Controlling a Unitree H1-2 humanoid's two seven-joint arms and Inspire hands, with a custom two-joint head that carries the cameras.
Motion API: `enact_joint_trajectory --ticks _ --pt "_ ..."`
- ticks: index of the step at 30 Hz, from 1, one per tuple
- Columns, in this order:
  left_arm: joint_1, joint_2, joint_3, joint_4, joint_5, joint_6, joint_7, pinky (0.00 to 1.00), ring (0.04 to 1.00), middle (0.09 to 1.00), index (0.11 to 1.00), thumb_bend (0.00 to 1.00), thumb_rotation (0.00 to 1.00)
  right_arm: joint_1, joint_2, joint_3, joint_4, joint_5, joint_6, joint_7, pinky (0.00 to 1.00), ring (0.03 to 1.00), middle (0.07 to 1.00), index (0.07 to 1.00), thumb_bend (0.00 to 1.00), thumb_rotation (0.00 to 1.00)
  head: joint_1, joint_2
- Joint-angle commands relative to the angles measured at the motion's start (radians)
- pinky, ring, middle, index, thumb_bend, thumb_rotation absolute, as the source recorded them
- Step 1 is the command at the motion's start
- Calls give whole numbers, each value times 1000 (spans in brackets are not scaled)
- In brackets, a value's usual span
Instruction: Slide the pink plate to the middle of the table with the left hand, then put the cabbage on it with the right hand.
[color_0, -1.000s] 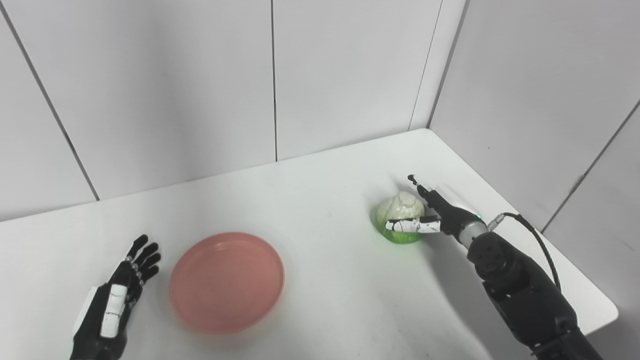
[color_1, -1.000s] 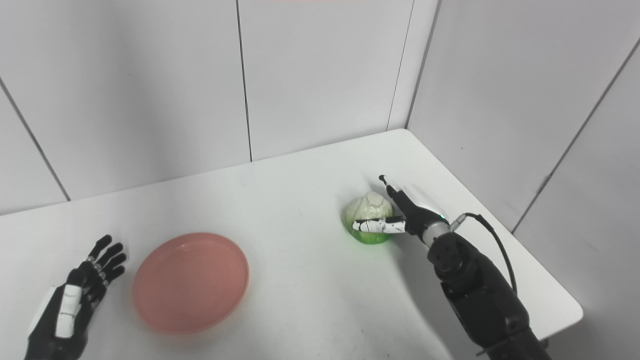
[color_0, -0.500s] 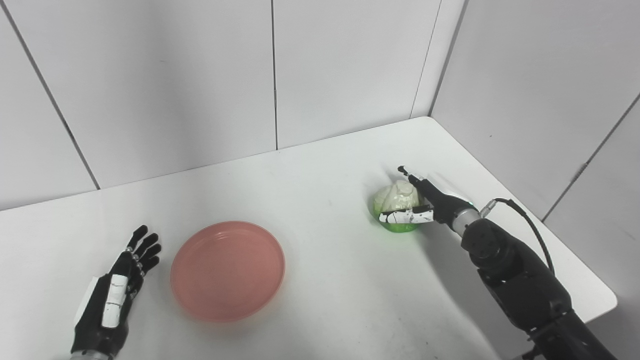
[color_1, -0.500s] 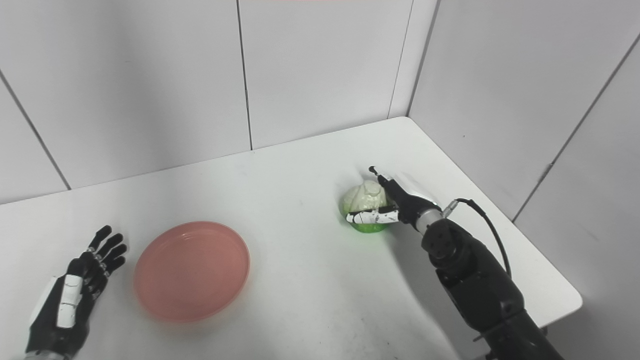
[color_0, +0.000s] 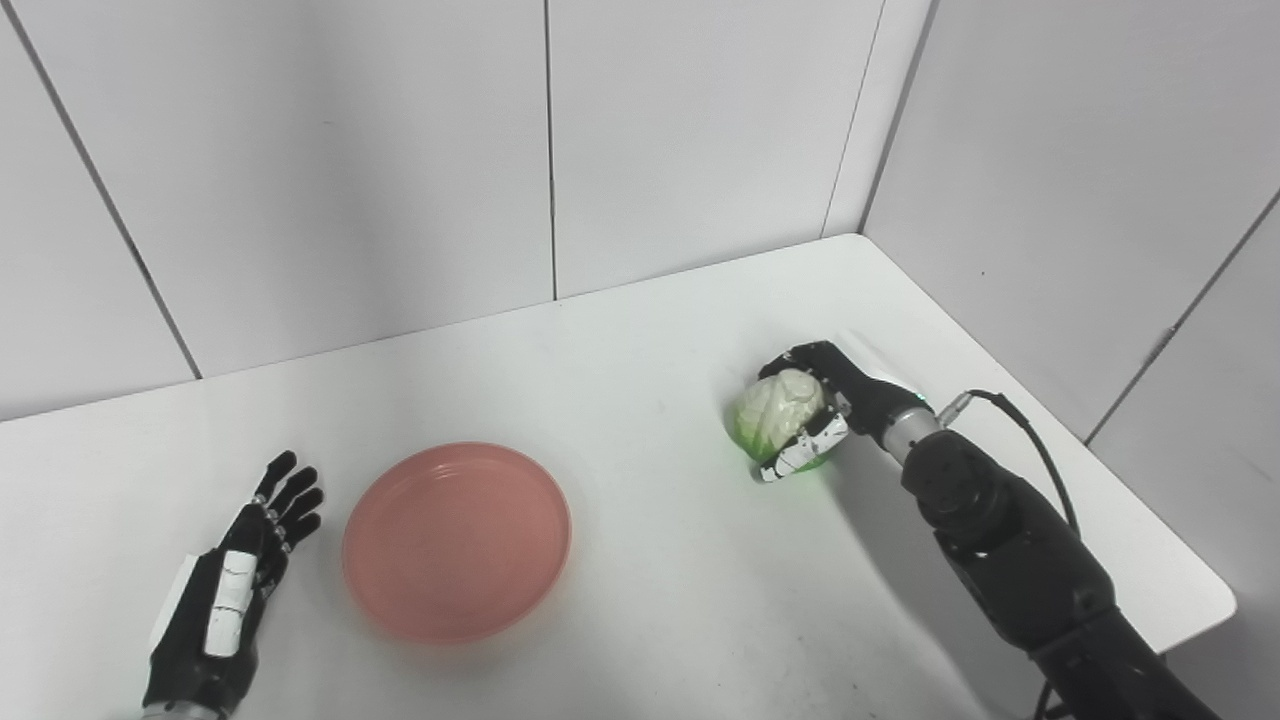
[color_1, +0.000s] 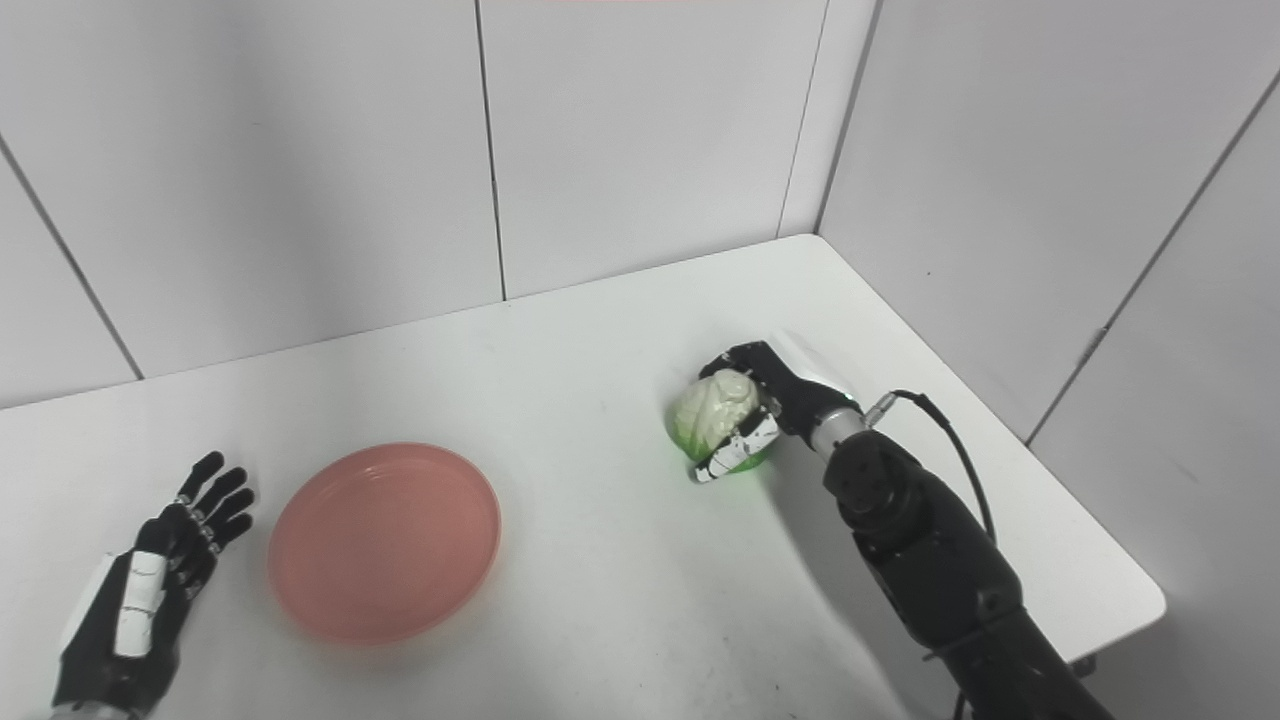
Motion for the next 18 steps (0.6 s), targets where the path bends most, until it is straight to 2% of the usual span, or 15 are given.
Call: enact_joint_trajectory --ticks 1,4,11,18 --pt "48 19 -4 24 15 39 -4 912 917 933 928 871 986 -16 -3 -2 19 3 -49 -24 412 433 455 507 530 1 3 -1" --pt "49 19 -5 19 13 49 -6 906 914 931 925 869 979 -19 6 -4 38 5 -66 -44 388 421 443 514 527 0 5 -2" --pt "53 14 -7 4 19 70 3 908 914 929 922 870 974 -13 14 -8 38 10 -73 -68 405 443 456 507 528 0 18 -6" --pt "58 -5 -27 -13 43 79 24 914 920 931 923 874 981 -3 1 -16 -37 15 -59 -47 390 430 445 515 527 0 78 -14"
